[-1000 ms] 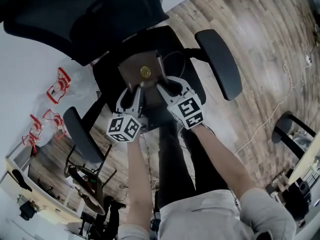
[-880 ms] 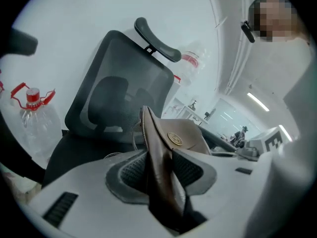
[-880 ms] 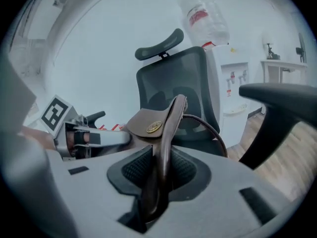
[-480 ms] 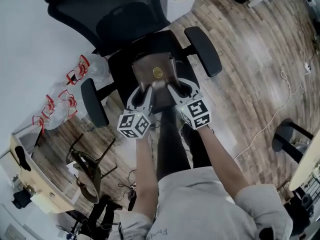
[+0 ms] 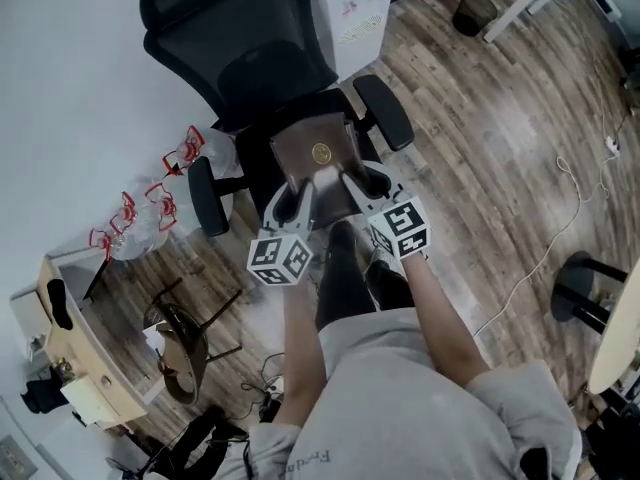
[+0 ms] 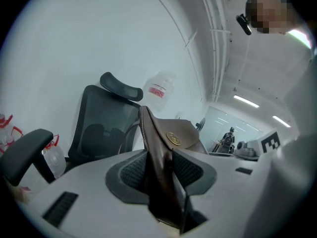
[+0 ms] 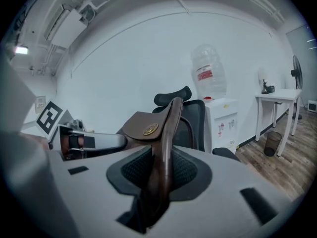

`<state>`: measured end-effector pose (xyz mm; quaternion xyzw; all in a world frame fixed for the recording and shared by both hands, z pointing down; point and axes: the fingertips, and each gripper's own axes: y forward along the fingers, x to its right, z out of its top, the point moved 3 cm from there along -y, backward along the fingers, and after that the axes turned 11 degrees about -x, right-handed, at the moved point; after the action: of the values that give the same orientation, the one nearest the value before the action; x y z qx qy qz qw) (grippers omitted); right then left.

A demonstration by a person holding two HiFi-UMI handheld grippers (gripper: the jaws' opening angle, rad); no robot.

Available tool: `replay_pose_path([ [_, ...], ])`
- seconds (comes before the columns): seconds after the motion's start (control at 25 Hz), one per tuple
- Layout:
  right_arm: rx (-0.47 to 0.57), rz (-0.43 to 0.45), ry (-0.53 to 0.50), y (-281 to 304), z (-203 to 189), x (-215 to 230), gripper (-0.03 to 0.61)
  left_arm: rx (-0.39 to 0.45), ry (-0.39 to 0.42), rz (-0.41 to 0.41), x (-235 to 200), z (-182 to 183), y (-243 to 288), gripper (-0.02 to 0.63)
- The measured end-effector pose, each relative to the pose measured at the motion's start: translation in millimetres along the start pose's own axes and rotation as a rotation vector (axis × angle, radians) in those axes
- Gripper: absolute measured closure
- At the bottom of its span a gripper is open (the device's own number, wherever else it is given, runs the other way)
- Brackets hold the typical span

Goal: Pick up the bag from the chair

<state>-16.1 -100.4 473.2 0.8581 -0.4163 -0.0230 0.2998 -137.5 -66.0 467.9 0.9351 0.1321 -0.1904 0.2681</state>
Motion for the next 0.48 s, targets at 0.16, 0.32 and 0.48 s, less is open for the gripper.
replay_pose_path([
  [0.16, 0.066, 0.006, 0.02, -44, 20, -6, 0.476, 0.019, 0.065, 0.0, 39, 20, -23, 0.471],
  [0.32, 0.15, 0.024, 0.021, -82, 43, -5, 0.476, 0.051, 0.125, -0.017, 72, 42, -40, 0.472],
  [0.48, 0.221, 0.022, -0.011, -126, 64, 0, 0.477, 0.095, 0.186, -0.039, 114, 59, -53, 0.472],
])
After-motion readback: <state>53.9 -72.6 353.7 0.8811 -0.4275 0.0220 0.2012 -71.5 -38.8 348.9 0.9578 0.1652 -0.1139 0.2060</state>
